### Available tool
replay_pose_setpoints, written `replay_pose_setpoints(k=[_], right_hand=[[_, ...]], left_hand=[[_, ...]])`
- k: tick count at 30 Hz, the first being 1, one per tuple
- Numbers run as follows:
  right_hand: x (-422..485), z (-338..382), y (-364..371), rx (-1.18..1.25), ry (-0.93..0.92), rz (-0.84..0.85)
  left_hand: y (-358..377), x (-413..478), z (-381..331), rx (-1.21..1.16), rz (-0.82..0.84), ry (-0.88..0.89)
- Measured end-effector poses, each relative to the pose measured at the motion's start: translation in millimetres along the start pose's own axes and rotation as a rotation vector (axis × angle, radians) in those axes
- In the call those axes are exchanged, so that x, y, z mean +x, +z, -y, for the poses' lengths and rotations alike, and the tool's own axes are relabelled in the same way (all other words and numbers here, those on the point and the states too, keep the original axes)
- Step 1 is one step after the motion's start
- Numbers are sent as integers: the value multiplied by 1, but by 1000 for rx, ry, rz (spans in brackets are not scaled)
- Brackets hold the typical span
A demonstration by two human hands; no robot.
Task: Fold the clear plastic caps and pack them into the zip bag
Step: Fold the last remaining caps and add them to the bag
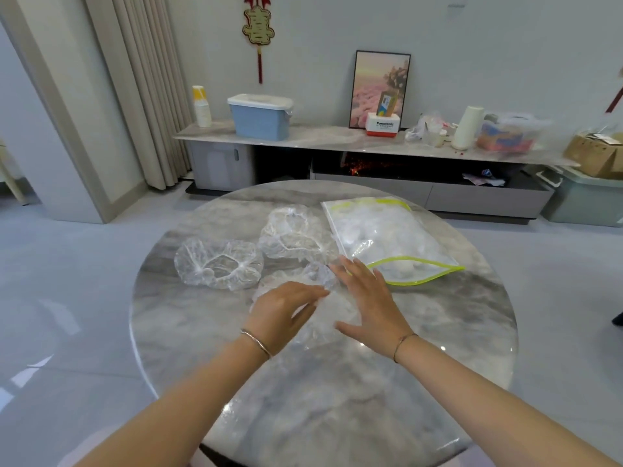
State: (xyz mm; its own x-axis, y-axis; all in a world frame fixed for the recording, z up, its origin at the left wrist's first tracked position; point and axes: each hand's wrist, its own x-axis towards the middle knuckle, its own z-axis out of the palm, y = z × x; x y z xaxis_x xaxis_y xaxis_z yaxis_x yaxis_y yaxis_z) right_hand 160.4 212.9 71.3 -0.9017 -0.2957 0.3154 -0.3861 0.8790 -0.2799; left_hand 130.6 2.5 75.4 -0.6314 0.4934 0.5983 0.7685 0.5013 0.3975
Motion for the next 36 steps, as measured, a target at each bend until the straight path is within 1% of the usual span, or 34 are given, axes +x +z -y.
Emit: replay_pose_setpoints(k=[3,6,9,11,14,15,17,19,21,23,24,26,29,30,32,34,35,36], right_hand=[[-14,-15,6,-26,-125,-59],[-32,-26,4,39,-84,-97],[-48,-26,-1,17,-122,-49],[-61,-24,0,51,-125,45],[-74,-20,0,171,43,234],[-77,-19,-2,216,105,269],[-79,-17,-5,378,205,241],[-79,-16,-6,558,310,174],[-79,-18,-5,650,427,119],[-78,-20,-2,685,520,75],[-79,-21,0,686,550,69],[-80,-22,5,669,585,85],[-81,-23,13,579,609,152],[-82,-23,16,559,624,166],[-82,-21,21,536,642,179],[-82,-17,25,453,631,180],[-82,-16,26,387,615,171],[-82,-14,26,320,593,154]], left_hand=[[2,-9,-18,-34,-16,89],[6,-19,-18,-17,42,165],[14,-32,-14,-45,158,126],[17,-40,-16,-91,271,27],[21,-49,-20,-273,437,-186],[23,-50,-21,-332,481,-253],[28,-49,-23,-407,540,-368],[31,-50,-23,-465,549,-397],[34,-50,-20,-491,491,-434],[34,-50,-18,-507,410,-532],[33,-52,-17,-499,395,-585],[32,-55,-16,-396,450,-629],[30,-61,-14,-106,555,-558],[29,-62,-15,-55,555,-546],[30,-62,-16,-36,527,-583],[29,-63,-16,8,493,-588],[31,-64,-15,52,474,-542],[33,-65,-15,92,437,-458]])
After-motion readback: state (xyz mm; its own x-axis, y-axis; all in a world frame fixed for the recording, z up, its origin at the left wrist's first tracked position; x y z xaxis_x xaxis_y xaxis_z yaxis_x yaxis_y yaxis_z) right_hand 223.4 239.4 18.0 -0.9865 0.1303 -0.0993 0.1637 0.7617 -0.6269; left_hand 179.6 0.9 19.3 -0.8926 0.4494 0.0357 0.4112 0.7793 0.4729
